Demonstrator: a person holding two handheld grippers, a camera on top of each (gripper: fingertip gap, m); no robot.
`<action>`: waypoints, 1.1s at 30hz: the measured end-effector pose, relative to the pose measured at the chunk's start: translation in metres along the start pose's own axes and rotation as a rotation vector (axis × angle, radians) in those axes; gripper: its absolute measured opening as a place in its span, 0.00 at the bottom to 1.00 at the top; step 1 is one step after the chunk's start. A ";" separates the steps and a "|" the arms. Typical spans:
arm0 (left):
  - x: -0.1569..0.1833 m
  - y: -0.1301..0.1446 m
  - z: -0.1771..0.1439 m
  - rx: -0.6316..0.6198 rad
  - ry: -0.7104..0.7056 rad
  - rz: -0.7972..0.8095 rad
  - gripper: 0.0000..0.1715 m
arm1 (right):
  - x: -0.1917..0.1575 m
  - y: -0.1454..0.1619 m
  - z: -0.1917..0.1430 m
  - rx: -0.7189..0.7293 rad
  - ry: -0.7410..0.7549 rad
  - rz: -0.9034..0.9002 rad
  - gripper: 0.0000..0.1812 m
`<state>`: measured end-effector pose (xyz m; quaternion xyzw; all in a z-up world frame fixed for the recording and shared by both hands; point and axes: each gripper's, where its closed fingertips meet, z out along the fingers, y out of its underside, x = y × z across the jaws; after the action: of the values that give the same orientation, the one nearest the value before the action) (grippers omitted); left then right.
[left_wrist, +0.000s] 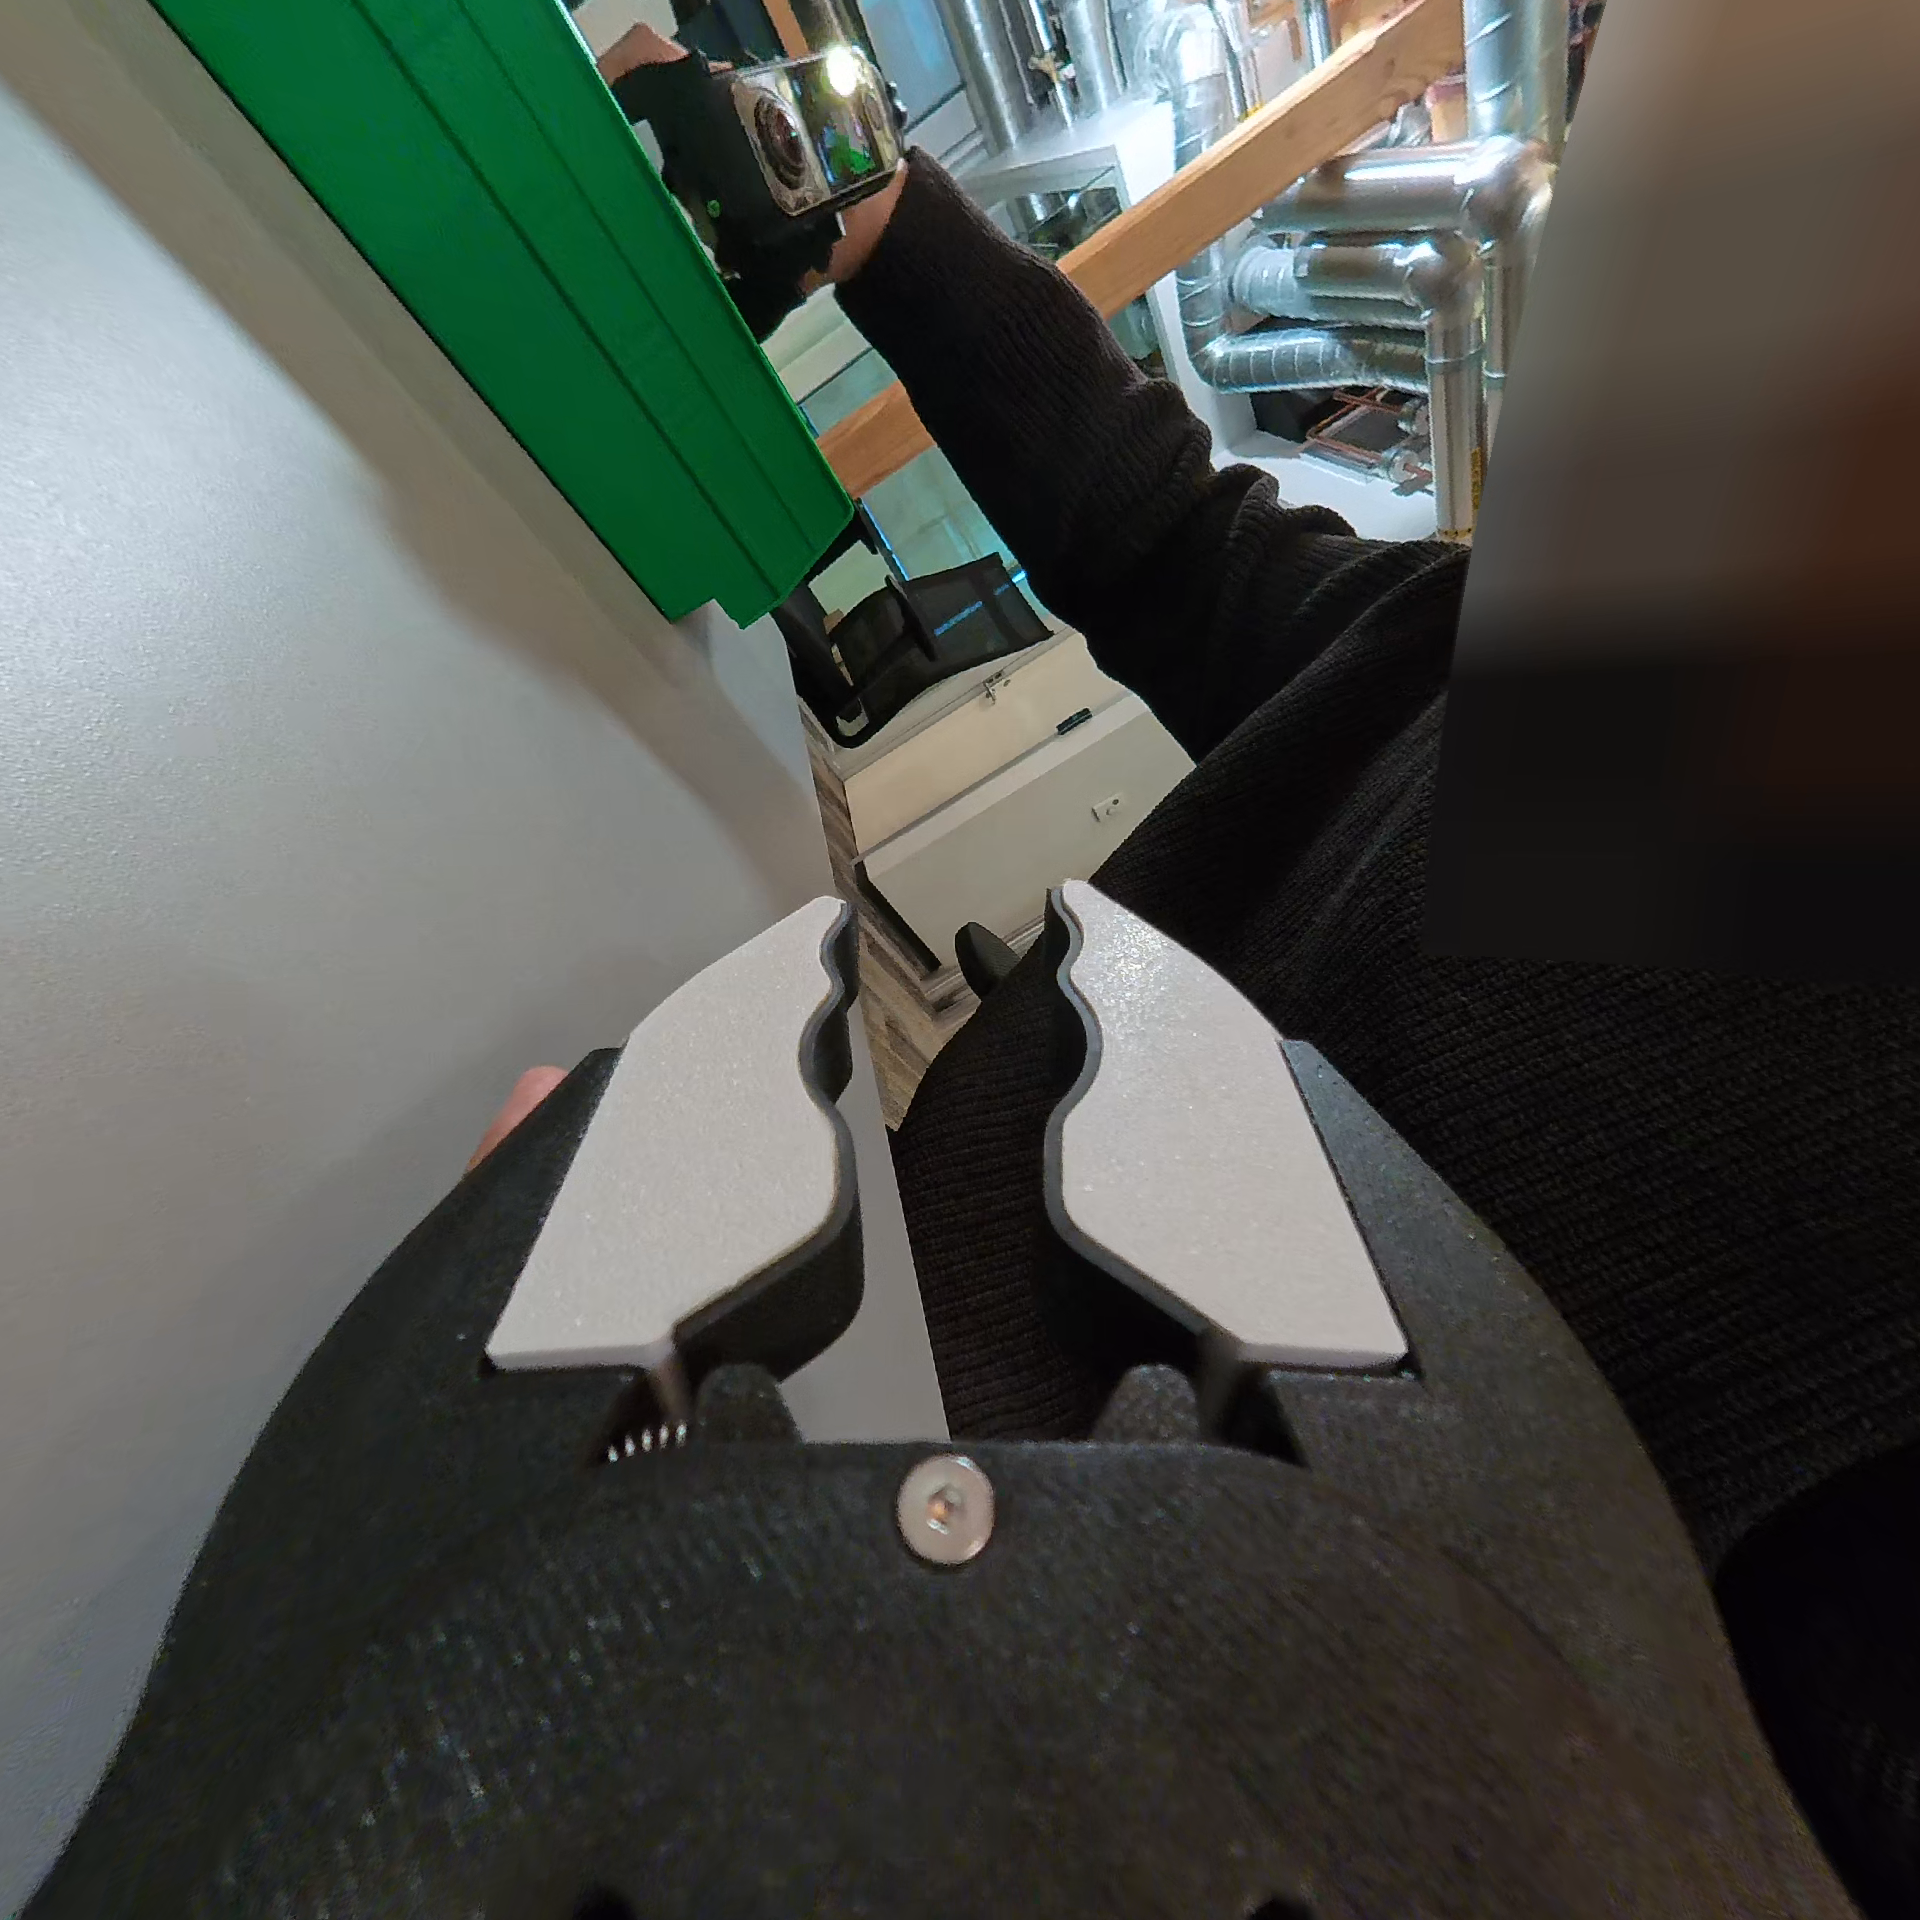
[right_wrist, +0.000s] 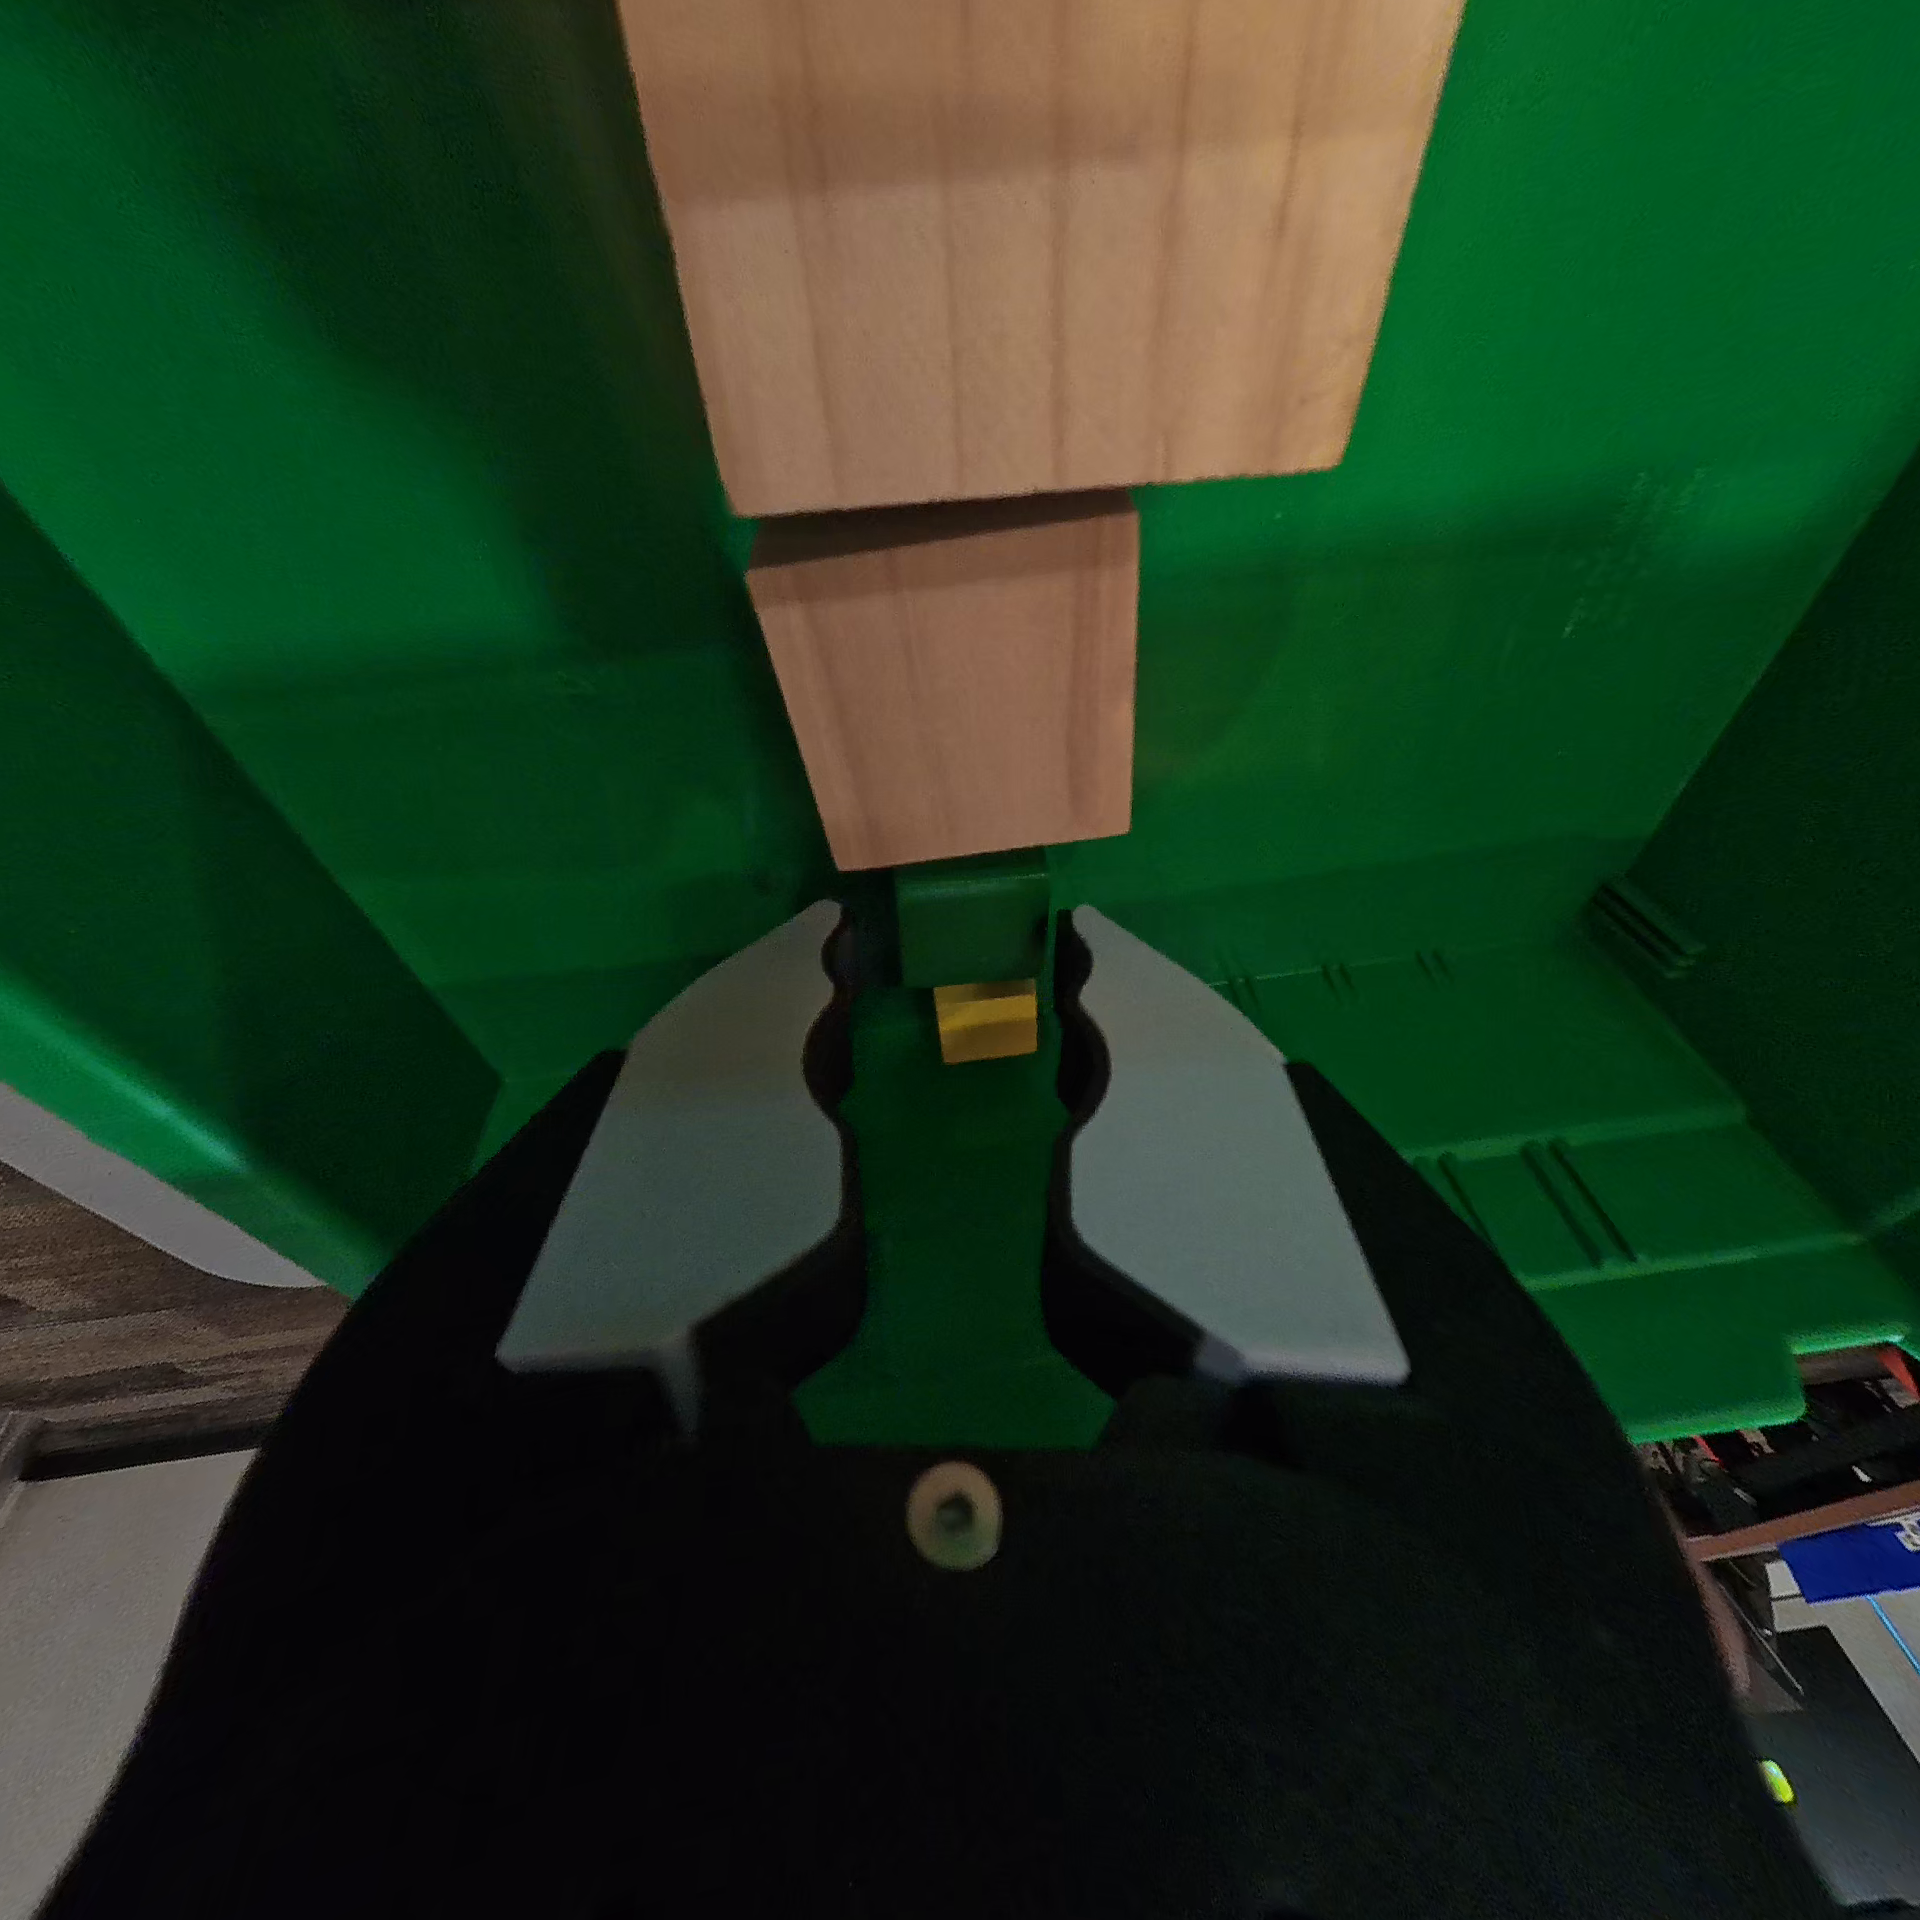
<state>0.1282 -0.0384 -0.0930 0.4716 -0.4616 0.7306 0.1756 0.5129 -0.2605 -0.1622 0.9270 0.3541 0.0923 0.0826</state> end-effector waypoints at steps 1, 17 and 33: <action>0.000 0.000 0.000 0.000 0.000 0.000 0.20 | 0.000 0.001 -0.001 -0.002 0.000 0.002 0.21; 0.000 0.002 0.001 -0.011 -0.011 0.012 0.20 | 0.003 -0.038 -0.030 0.129 0.051 0.007 0.24; 0.000 0.001 0.000 -0.007 0.001 0.002 0.20 | 0.005 -0.039 -0.024 0.125 0.023 0.017 0.24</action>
<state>0.1276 -0.0390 -0.0935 0.4703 -0.4645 0.7292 0.1769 0.4856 -0.2262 -0.1471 0.9322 0.3521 0.0815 0.0196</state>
